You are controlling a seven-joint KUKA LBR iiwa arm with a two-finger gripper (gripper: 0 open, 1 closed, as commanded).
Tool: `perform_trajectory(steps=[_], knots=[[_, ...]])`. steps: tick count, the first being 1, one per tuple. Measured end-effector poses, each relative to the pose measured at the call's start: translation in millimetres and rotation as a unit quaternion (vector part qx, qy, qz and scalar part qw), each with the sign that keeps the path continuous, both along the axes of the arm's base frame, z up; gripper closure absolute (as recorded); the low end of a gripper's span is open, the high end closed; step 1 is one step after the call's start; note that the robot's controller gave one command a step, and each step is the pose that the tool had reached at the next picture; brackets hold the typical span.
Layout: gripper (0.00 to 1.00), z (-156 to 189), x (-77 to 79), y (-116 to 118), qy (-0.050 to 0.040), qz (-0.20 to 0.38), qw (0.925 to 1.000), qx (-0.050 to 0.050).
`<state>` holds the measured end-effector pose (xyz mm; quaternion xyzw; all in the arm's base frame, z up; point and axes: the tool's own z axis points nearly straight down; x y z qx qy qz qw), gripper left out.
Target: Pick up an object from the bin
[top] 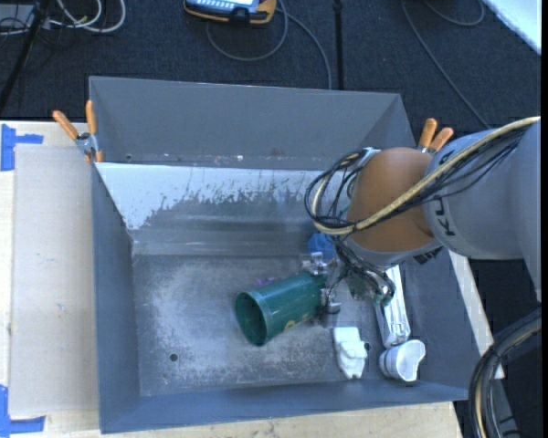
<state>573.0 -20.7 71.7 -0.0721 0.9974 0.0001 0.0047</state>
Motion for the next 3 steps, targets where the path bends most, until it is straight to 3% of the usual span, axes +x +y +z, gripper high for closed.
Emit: perform_trajectory(steps=[1,2,3], knots=[[1.00,42,5.3,0,0.0051,-0.010,0.9999,0.001],[1.00,85,0.4,-11,0.0006,-0.022,0.9998,0.001],[1.00,132,13.5,-4,0.0055,-0.037,0.9993,0.001]])
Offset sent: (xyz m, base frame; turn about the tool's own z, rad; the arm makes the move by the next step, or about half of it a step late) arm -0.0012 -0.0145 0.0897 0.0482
